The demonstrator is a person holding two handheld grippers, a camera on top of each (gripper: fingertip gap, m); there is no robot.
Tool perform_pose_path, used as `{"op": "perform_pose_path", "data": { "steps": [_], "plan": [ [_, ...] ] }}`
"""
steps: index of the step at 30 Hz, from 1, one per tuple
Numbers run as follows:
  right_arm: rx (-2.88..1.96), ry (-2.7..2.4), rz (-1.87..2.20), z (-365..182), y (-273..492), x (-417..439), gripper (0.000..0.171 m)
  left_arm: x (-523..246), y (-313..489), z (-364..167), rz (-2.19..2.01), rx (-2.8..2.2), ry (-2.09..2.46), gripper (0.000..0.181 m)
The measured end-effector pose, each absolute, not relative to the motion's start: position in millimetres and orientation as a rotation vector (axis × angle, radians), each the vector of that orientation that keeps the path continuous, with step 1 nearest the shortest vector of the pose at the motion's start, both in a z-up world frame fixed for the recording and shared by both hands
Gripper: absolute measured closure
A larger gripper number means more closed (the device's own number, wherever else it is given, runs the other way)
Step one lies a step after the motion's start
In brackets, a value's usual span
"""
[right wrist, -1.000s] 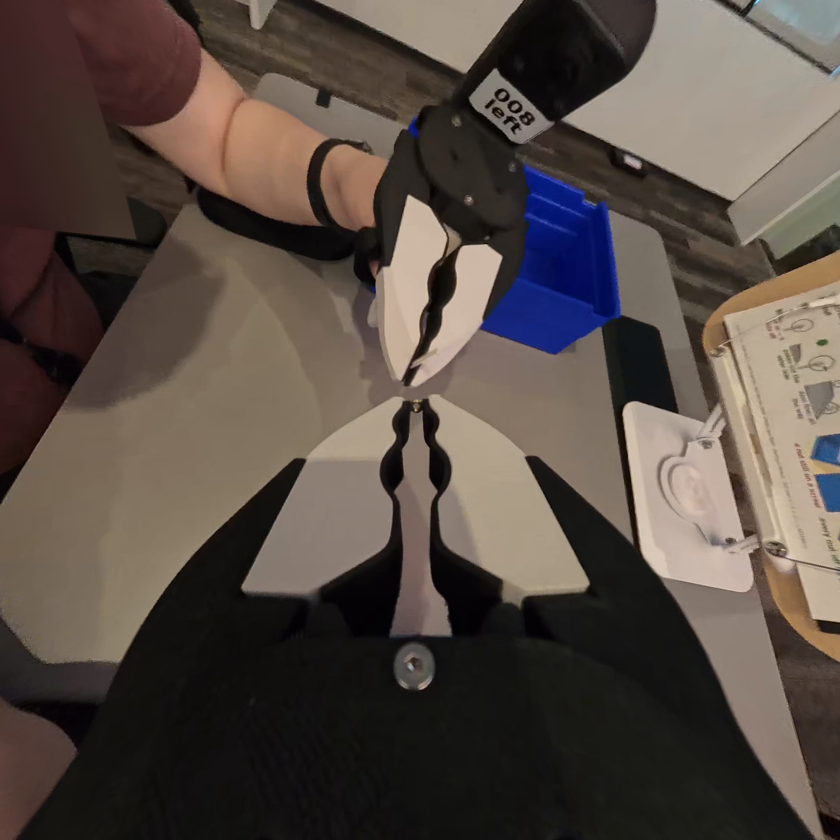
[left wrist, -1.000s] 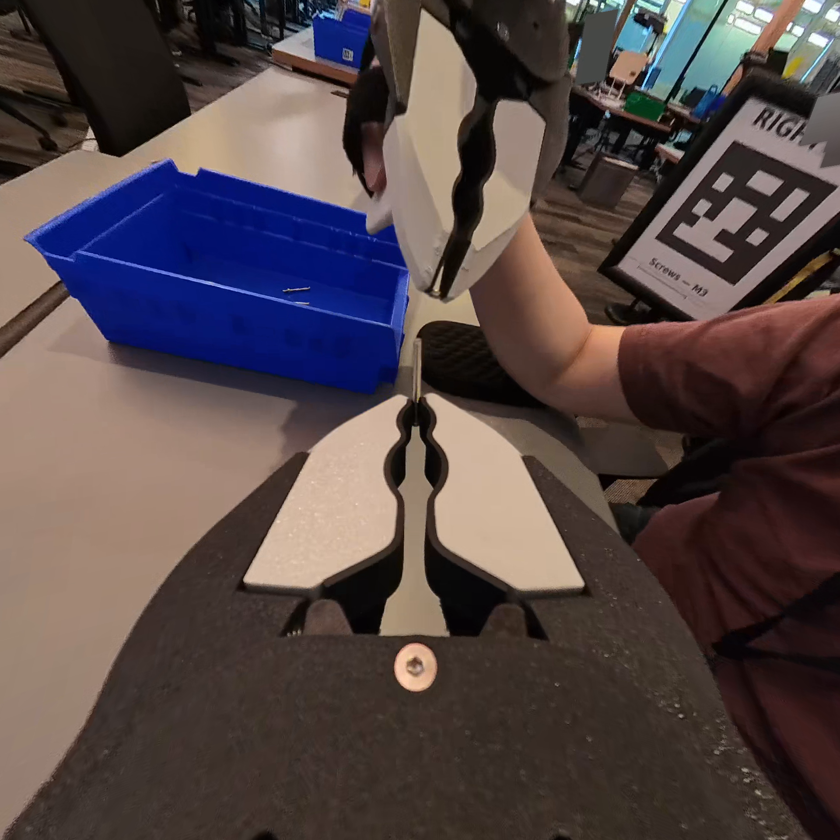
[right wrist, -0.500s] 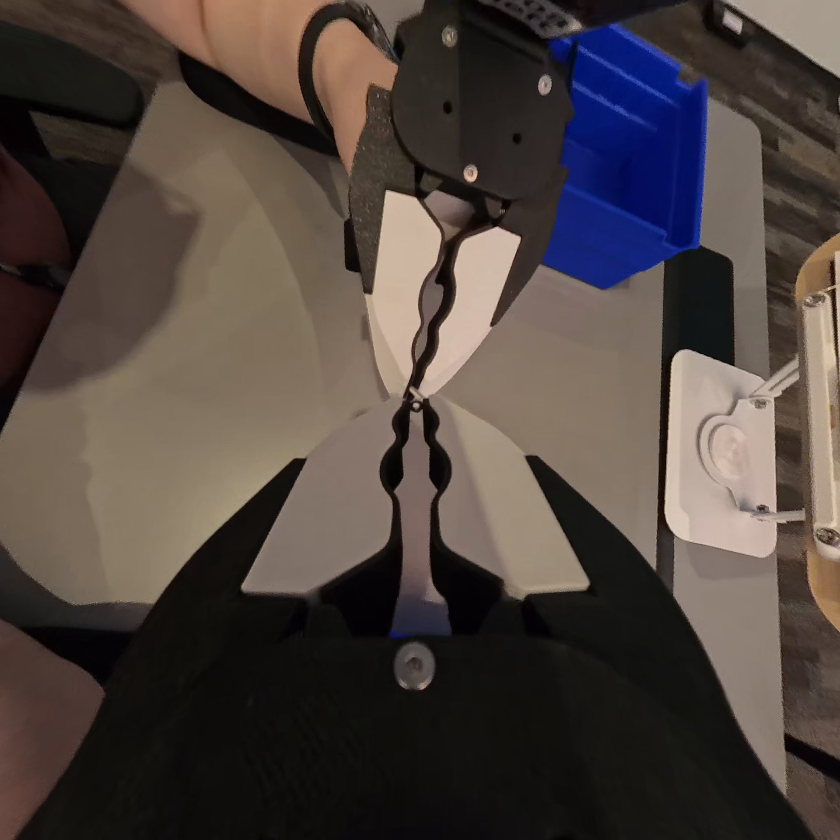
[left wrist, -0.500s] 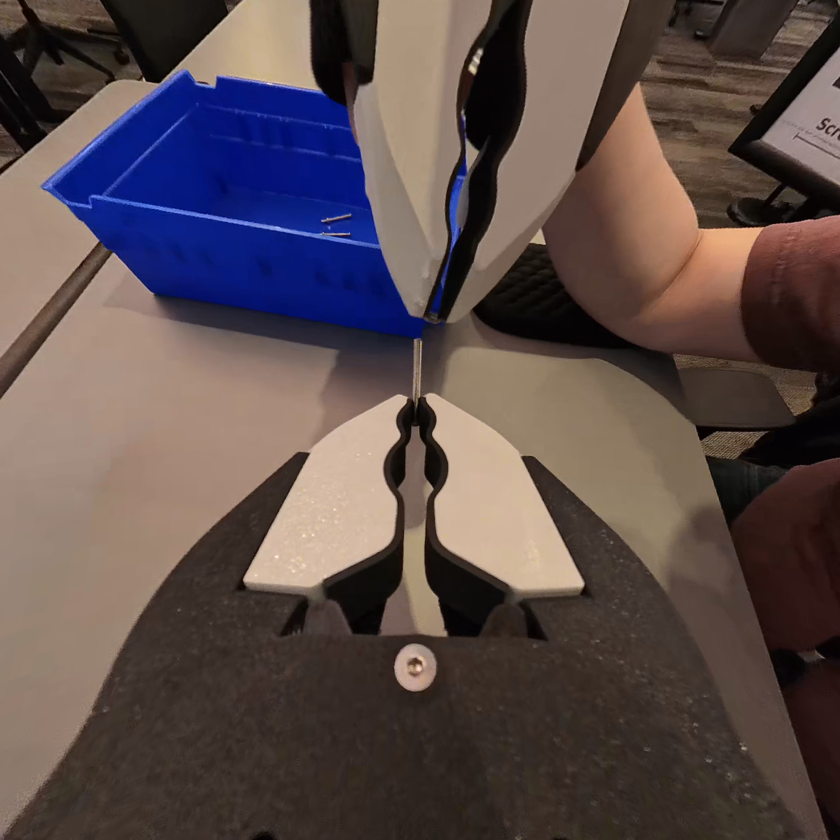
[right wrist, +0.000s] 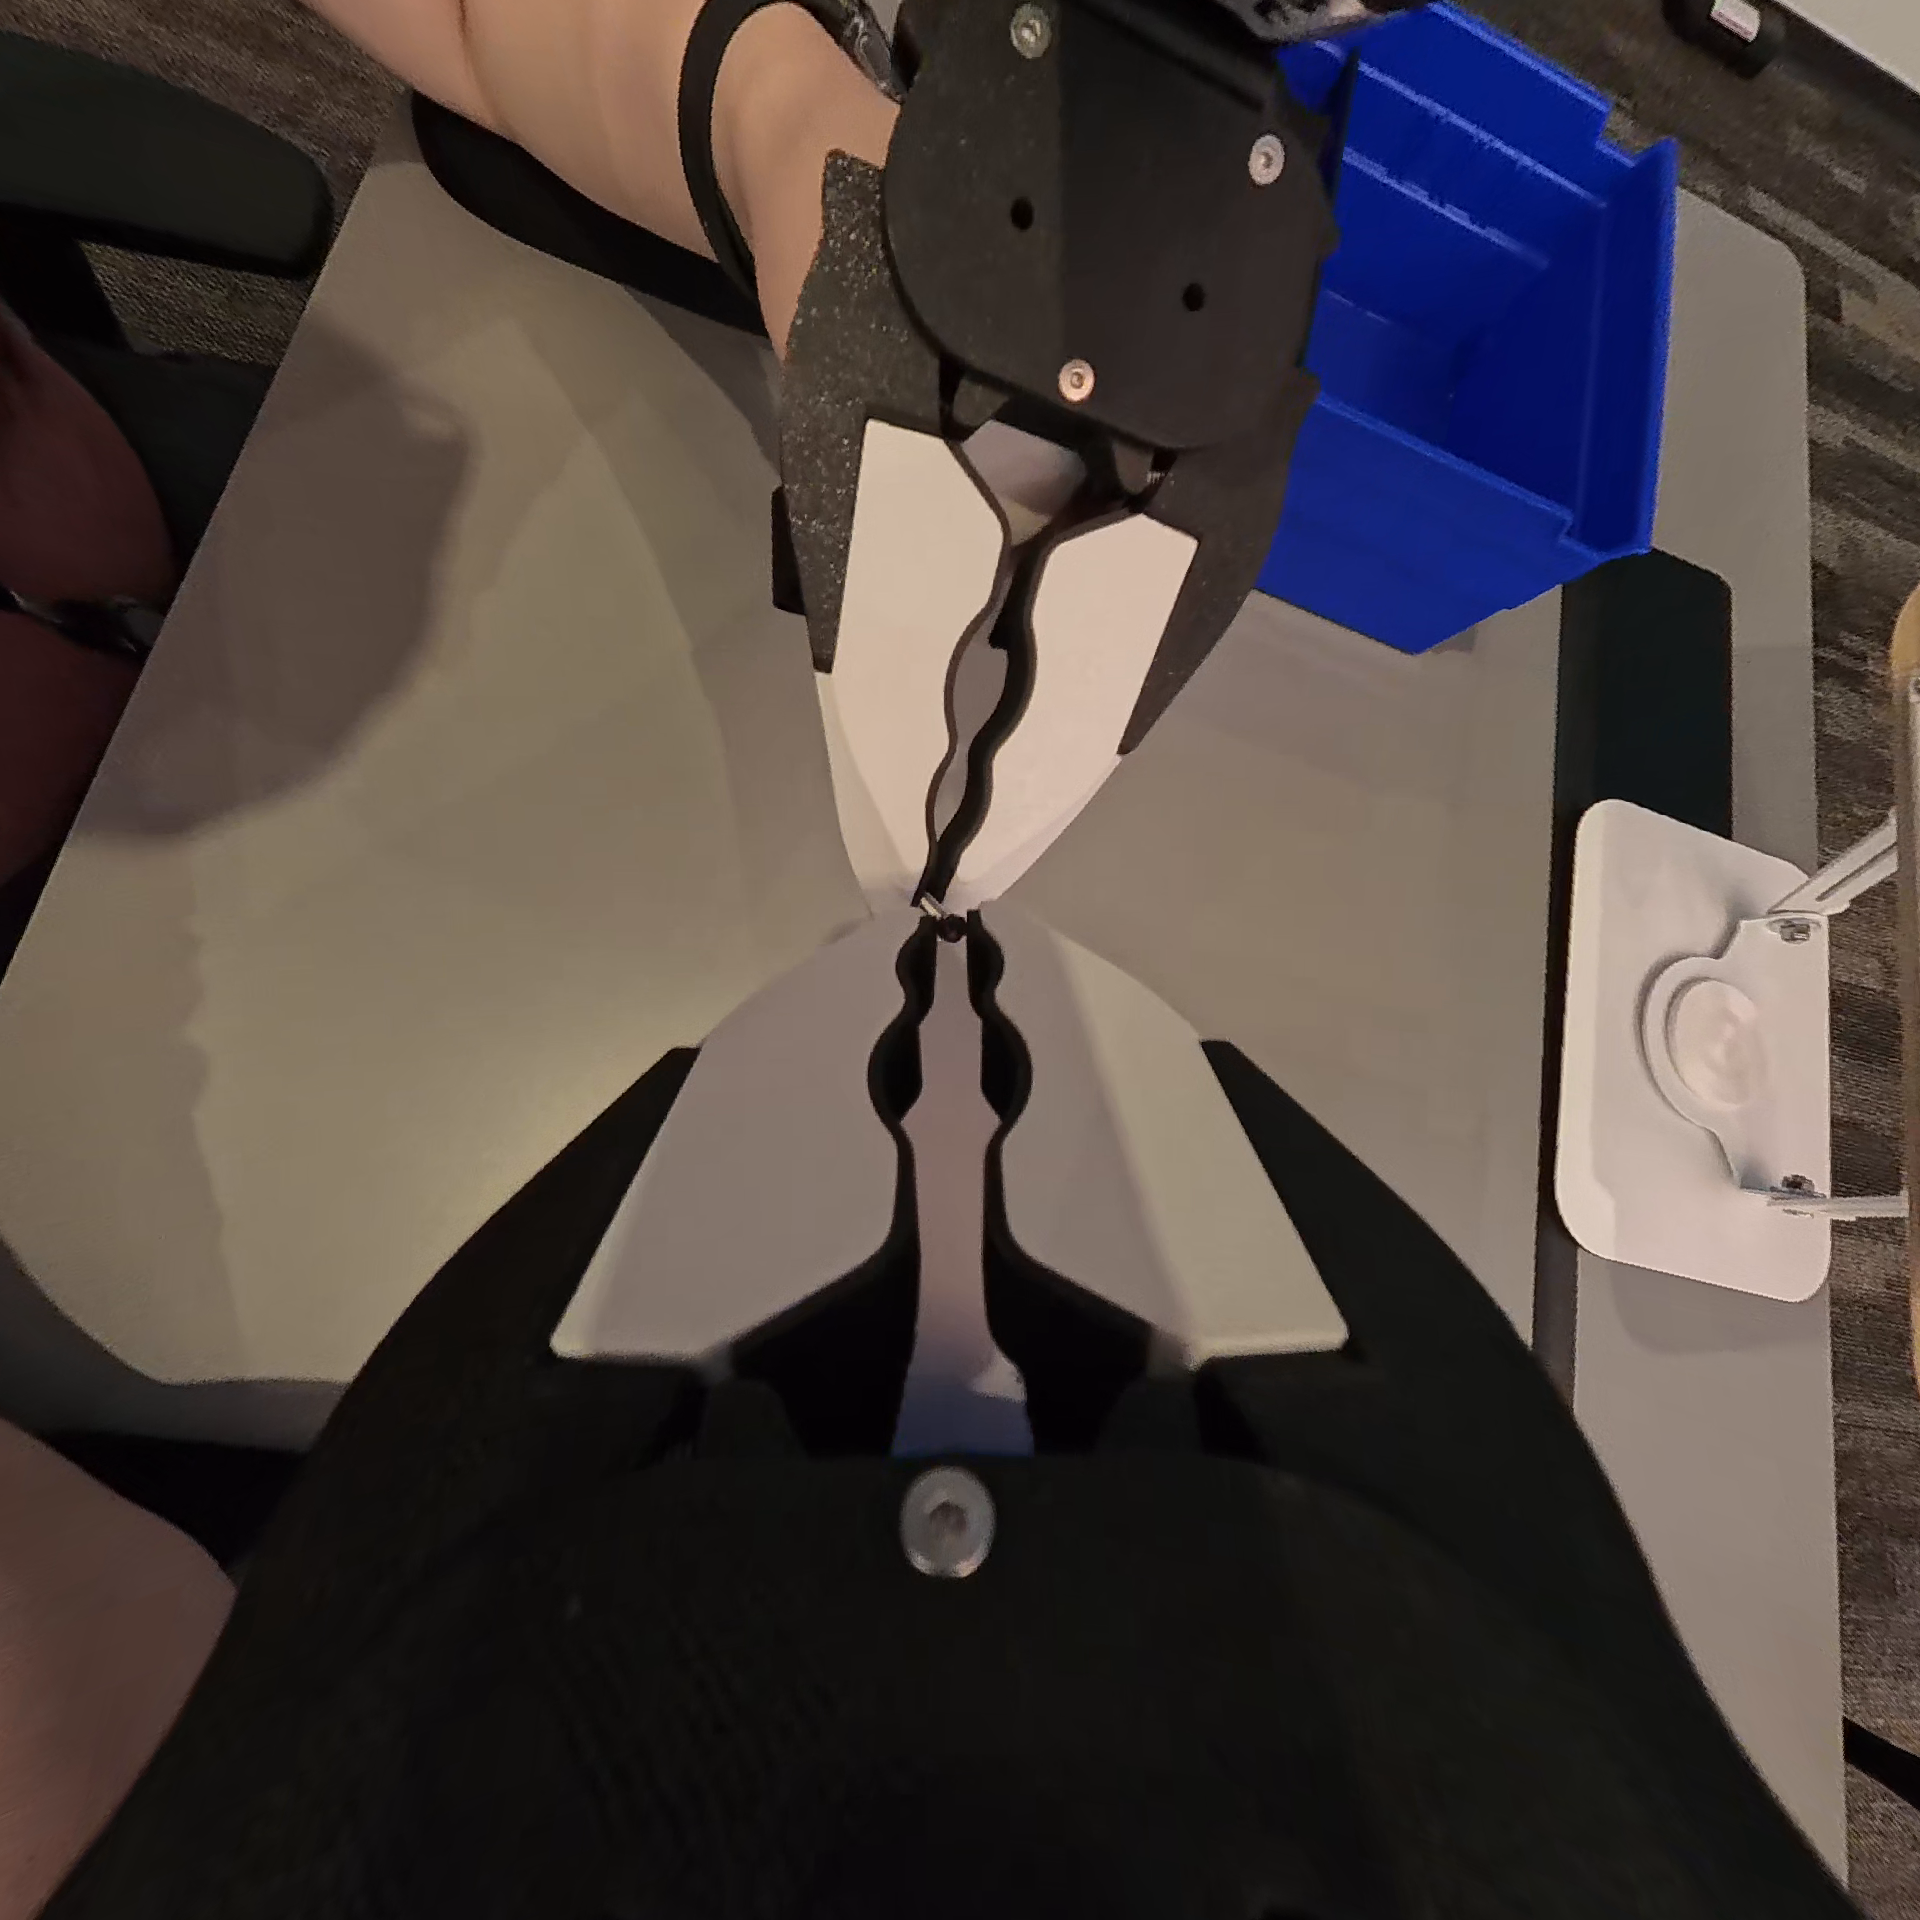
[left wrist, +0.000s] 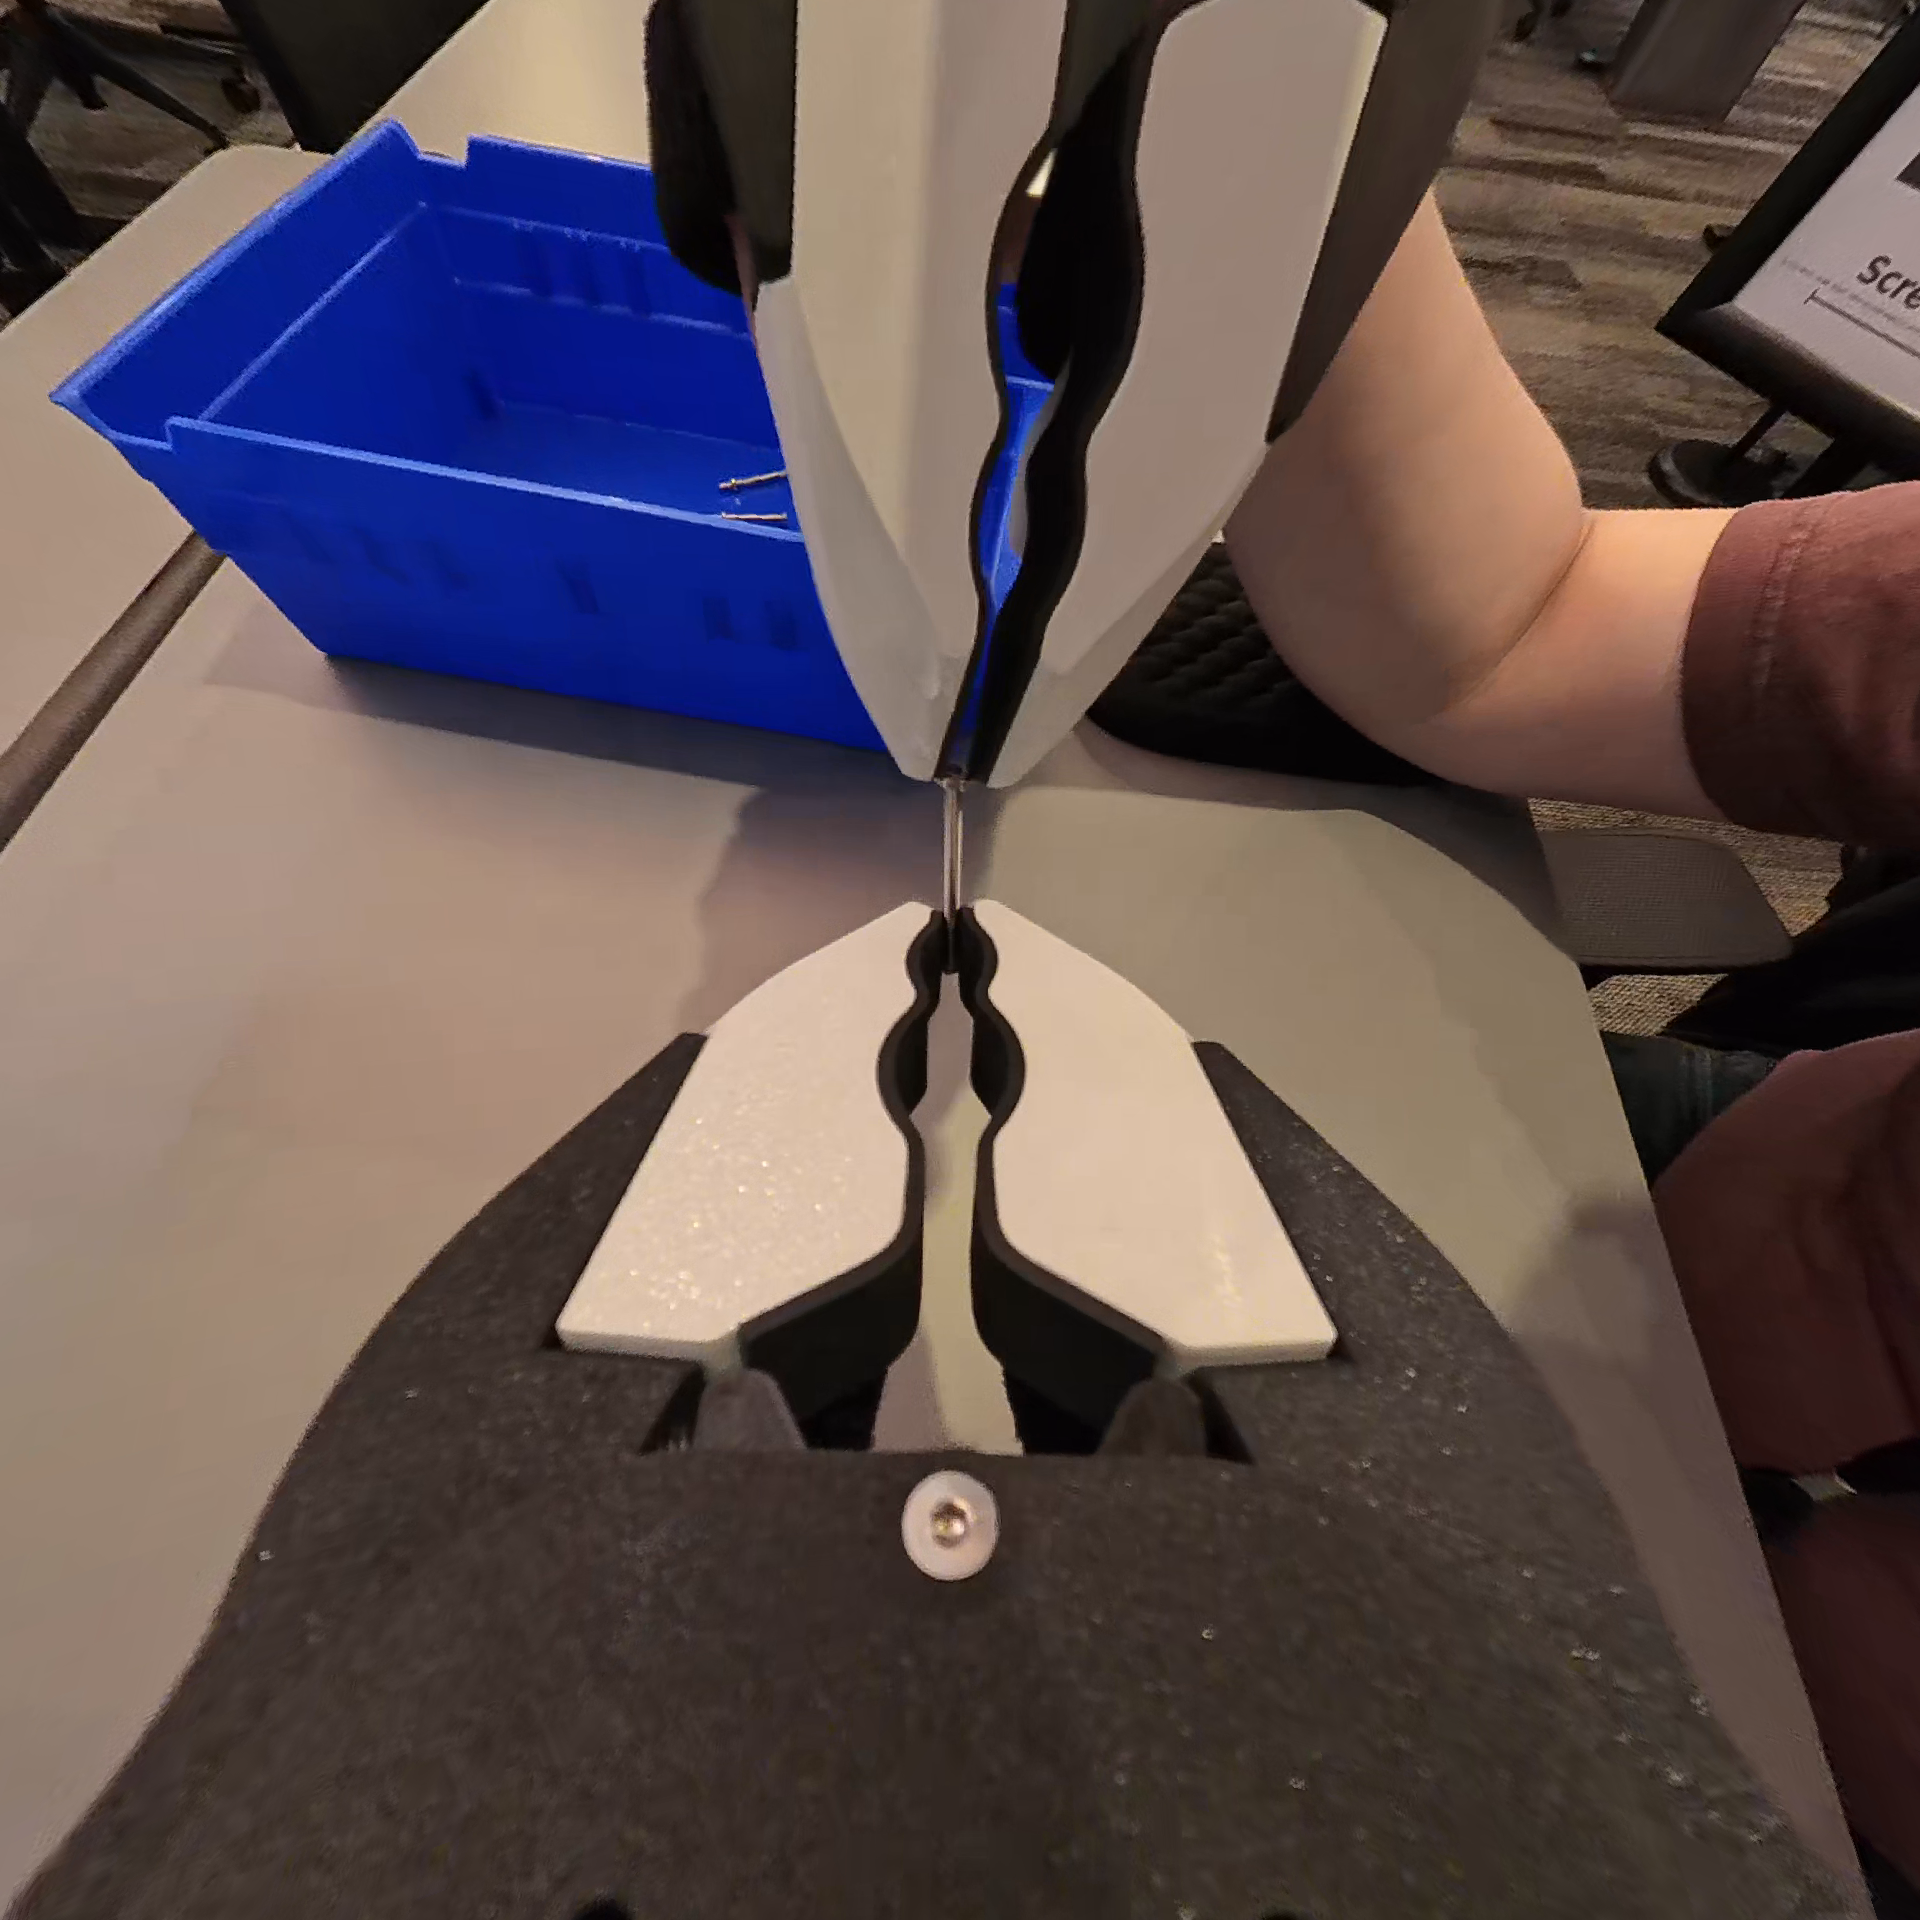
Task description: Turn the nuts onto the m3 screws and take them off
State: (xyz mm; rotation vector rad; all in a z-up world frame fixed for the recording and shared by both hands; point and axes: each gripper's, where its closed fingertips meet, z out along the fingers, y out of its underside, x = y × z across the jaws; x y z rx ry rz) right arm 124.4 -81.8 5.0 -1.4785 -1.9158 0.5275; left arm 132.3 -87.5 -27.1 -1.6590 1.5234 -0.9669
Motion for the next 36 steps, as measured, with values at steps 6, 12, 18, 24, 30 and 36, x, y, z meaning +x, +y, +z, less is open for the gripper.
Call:
{"op": "perform_pose_path", "data": {
  "steps": [6, 12, 18, 24, 30, 36],
  "plan": [
    [-1.501, -1.95, 0.553, -1.4, -85.9, 126.9, 0.165, 131.8, -90.5, -33.6, -0.915, -1.66, 1.581, 0.179],
    [-1.521, -2.057, 0.547, -15.9, -96.7, 131.0, 0.165, 133.3, -98.8, -47.1, -0.817, -1.657, 1.684, 0.179],
    [-1.554, -1.989, 0.604, -9.1, -92.9, 129.6, 0.165, 132.2, -93.5, -39.9, -0.805, -1.644, 1.642, 0.179],
    [-1.714, -1.811, 0.634, -1.6, -75.0, 120.6, 0.165, 125.1, -76.1, -32.9, -0.76, -1.688, 1.542, 0.179],
    [-1.798, -1.599, 0.723, 15.2, -59.3, 111.2, 0.165, 118.3, -62.0, -15.7, -0.805, -1.692, 1.409, 0.179],
    [-1.912, -1.396, 0.847, 22.0, -47.7, 103.2, 0.165, 111.3, -50.7, -9.8, -0.762, -1.707, 1.343, 0.179]
  ]
}}
